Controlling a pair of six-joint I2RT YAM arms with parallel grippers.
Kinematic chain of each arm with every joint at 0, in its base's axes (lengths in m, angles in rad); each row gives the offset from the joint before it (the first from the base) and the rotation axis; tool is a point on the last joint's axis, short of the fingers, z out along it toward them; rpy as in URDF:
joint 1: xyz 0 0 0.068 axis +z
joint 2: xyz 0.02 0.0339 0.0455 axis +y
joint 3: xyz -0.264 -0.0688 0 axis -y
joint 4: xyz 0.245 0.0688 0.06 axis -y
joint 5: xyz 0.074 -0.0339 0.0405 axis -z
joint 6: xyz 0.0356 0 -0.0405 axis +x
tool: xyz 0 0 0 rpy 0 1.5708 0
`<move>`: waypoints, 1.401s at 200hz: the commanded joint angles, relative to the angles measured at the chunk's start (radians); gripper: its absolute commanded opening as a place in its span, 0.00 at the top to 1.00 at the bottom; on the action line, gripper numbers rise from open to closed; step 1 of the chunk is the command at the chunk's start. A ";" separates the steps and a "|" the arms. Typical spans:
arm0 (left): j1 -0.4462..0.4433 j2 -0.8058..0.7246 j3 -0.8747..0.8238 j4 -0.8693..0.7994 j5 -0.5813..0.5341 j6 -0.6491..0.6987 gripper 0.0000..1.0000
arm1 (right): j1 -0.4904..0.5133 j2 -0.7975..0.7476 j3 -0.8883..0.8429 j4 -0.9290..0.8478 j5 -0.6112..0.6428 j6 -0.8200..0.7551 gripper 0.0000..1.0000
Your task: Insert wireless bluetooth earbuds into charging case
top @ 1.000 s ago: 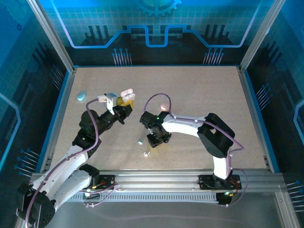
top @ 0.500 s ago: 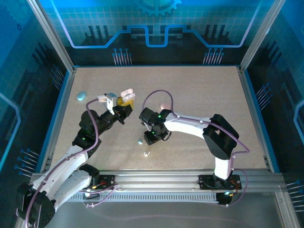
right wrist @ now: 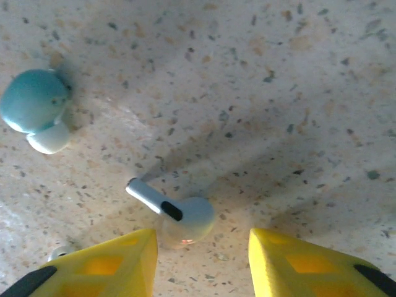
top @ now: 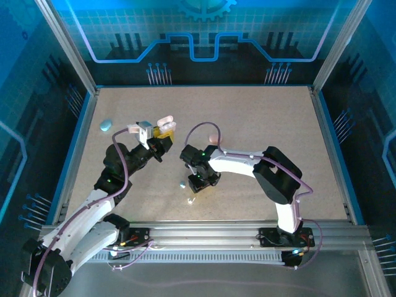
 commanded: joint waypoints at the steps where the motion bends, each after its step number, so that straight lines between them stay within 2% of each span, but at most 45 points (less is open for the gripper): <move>1: 0.009 -0.003 0.045 0.001 -0.005 0.001 0.71 | -0.016 -0.013 -0.029 -0.029 0.060 0.001 0.57; 65: 0.009 0.011 0.048 0.011 0.005 -0.006 0.71 | -0.061 -0.108 -0.019 -0.055 0.082 -0.063 0.59; 118: 0.009 0.000 0.040 0.008 0.001 -0.001 0.71 | -0.077 -0.164 -0.005 -0.031 0.051 0.025 0.61; 129: 0.009 -0.002 0.038 0.010 -0.002 0.000 0.71 | -0.078 -0.171 -0.010 0.010 0.005 0.020 0.61; 153: 0.009 -0.003 0.038 0.011 -0.001 0.000 0.71 | -0.076 -0.120 0.023 0.031 -0.085 0.046 0.59; 200: 0.009 -0.027 0.038 -0.006 -0.014 0.010 0.71 | -0.041 0.013 0.108 -0.025 -0.061 0.076 0.57; 280: 0.009 -0.026 0.039 -0.010 -0.015 0.009 0.71 | -0.068 -0.025 0.000 0.008 -0.046 0.073 0.65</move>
